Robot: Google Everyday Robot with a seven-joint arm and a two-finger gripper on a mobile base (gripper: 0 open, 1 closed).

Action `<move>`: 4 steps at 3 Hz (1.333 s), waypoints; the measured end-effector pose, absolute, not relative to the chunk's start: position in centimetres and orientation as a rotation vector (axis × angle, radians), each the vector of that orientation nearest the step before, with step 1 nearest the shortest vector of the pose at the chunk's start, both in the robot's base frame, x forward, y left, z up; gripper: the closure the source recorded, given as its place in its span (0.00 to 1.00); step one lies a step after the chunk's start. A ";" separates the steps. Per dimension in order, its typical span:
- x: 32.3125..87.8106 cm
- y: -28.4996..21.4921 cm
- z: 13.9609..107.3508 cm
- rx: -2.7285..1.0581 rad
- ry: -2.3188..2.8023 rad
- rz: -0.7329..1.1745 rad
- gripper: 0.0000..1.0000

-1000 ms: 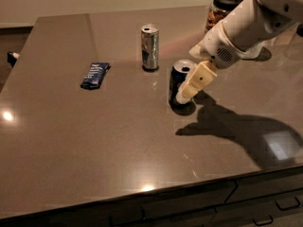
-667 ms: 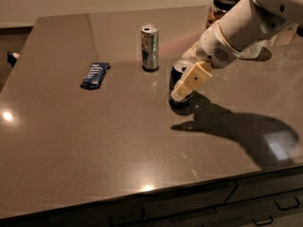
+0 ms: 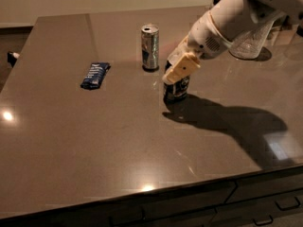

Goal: Move pepsi can near rxbar blueberry

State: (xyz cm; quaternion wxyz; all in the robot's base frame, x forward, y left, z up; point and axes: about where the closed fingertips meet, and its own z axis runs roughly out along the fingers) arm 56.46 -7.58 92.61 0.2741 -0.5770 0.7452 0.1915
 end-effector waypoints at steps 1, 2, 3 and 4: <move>57.5 -6.2 93.9 -1.568 1.977 0.525 0.93; 58.6 -3.5 94.9 -1.619 1.934 0.533 1.00; 59.4 -0.6 94.4 -1.682 1.898 0.545 1.00; 60.5 3.0 93.6 -1.736 1.859 0.580 1.00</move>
Offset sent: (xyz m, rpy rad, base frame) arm 0.0358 0.0745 0.0370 0.0092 -0.0418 0.1298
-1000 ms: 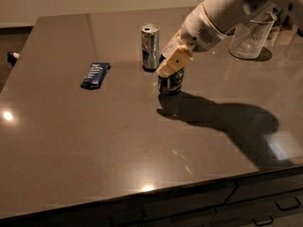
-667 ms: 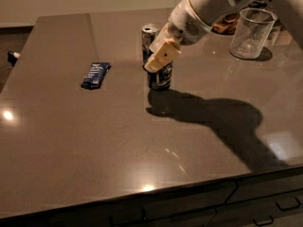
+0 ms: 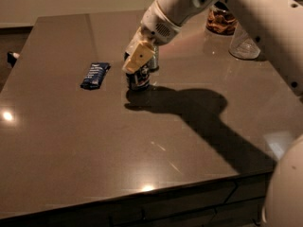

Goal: Move pepsi can near rxbar blueberry

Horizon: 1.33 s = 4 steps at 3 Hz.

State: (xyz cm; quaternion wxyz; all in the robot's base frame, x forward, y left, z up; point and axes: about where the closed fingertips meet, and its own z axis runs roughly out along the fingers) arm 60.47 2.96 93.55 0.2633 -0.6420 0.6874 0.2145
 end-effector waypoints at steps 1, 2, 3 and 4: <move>61.4 6.0 93.5 -1.764 1.814 0.608 1.00; 62.0 7.5 93.3 -1.771 1.795 0.621 1.00; 62.1 8.7 92.4 -1.787 1.783 0.625 1.00; 62.0 9.3 92.1 -1.799 1.768 0.614 1.00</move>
Offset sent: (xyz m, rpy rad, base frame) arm 0.0232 0.0585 -0.0028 0.0435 -0.0123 0.0641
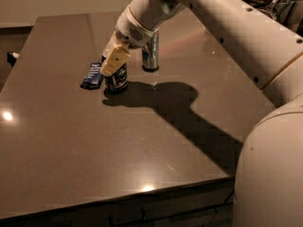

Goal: Move pepsi can near rxbar blueberry

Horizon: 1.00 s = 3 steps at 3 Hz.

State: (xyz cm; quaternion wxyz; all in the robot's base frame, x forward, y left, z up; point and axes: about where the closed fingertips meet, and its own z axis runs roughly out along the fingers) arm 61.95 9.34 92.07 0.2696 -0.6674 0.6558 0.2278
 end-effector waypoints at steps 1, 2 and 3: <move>61.6 10.1 92.1 -1.812 1.746 0.620 0.82; 61.5 10.8 92.2 -1.820 1.729 0.632 0.59; 60.6 11.5 92.2 -1.836 1.716 0.648 0.28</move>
Offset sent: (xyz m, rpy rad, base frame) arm -0.0063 0.0187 0.0059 0.0279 -0.0114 0.0419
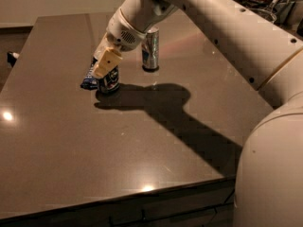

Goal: Move pepsi can near rxbar blueberry

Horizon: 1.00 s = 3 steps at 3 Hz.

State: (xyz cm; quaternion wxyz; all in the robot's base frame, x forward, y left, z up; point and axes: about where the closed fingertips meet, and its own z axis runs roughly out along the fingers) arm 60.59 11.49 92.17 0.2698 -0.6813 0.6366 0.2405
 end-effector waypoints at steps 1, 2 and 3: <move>59.9 11.6 92.1 -1.846 1.715 0.642 0.04; 59.9 11.7 92.0 -1.848 1.714 0.644 0.00; 59.9 11.7 92.0 -1.848 1.714 0.644 0.00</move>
Offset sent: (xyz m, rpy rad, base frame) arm -0.0060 0.0010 -0.0006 -0.0066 -0.0027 0.0040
